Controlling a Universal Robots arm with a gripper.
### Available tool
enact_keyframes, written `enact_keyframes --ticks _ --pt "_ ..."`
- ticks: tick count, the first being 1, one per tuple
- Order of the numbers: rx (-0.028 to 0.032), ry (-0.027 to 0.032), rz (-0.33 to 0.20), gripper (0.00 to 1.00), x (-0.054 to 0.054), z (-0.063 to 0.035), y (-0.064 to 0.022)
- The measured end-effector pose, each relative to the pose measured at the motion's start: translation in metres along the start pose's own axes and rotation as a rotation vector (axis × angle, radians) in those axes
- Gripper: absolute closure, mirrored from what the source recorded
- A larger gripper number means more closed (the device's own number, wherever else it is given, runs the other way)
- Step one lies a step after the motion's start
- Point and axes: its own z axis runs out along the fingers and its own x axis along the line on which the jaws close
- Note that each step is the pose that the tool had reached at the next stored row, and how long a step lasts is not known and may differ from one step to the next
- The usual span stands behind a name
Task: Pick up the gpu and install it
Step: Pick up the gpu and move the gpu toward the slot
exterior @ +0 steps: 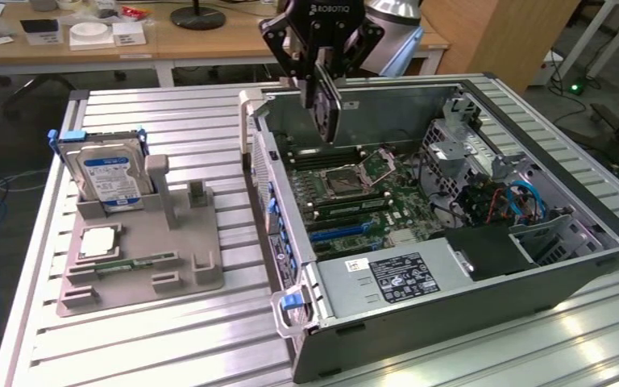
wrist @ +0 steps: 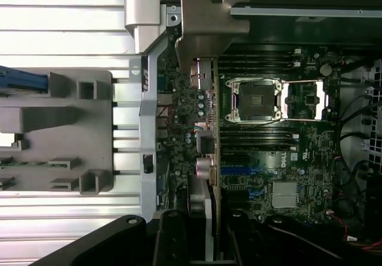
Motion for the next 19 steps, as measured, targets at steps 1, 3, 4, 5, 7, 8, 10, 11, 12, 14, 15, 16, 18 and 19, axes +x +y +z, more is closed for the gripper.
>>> enact_keyframes --ticks 1,3,4,5,7,8,10,11,12,14,15,16,18,19 --pt "0.0 0.0 0.0 0.72 -0.002 0.0 0.0" --pt "0.0001 0.0 0.0 0.72 -0.006 0.0001 0.0001" --pt "0.0 0.0 0.0 0.72 -0.008 0.0002 0.0002" --pt "0.0001 0.0 0.0 0.72 -0.01 0.0002 0.0002" --pt "0.0 0.0 -0.001 0.72 -0.014 0.0004 0.0003" --pt "0.0 0.0 -0.001 0.72 -0.016 0.0004 0.0004" --pt "-0.0001 0.0 -0.001 0.72 -0.019 0.0006 0.0004" --pt "-0.0001 0.0 -0.001 0.72 -0.02 0.0006 0.0005" --pt "0.0 0.0 -0.002 0.72 -0.022 0.0007 0.0005" --pt "-0.0001 -0.0001 -0.002 0.72 -0.025 0.0008 0.0006" --pt "-0.0001 0.0 -0.002 0.72 -0.026 0.0008 0.0006" --pt "-0.0001 -0.0001 -0.002 0.72 -0.028 0.0009 0.0006" --pt "-0.0001 -0.0001 -0.002 0.72 -0.03 0.001 0.0007" --pt "-0.0001 -0.0001 -0.002 0.72 -0.031 0.0011 0.0007"
